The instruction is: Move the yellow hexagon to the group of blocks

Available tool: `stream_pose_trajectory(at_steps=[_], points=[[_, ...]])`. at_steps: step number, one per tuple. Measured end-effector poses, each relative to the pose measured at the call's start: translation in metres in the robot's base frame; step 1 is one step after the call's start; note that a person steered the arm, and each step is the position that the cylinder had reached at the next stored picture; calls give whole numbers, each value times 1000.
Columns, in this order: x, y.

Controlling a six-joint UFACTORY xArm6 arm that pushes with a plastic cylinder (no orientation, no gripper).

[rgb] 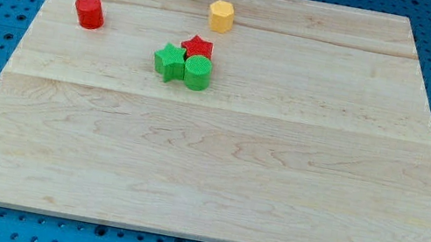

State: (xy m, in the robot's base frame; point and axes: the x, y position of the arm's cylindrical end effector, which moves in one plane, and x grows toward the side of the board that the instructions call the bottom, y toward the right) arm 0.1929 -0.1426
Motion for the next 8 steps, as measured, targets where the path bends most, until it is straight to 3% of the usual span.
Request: stream_pose_trajectory(at_steps=[1, 2, 5, 6, 7, 8], points=[[0, 25], [15, 98], [88, 174], [93, 173], [42, 161], [17, 141]])
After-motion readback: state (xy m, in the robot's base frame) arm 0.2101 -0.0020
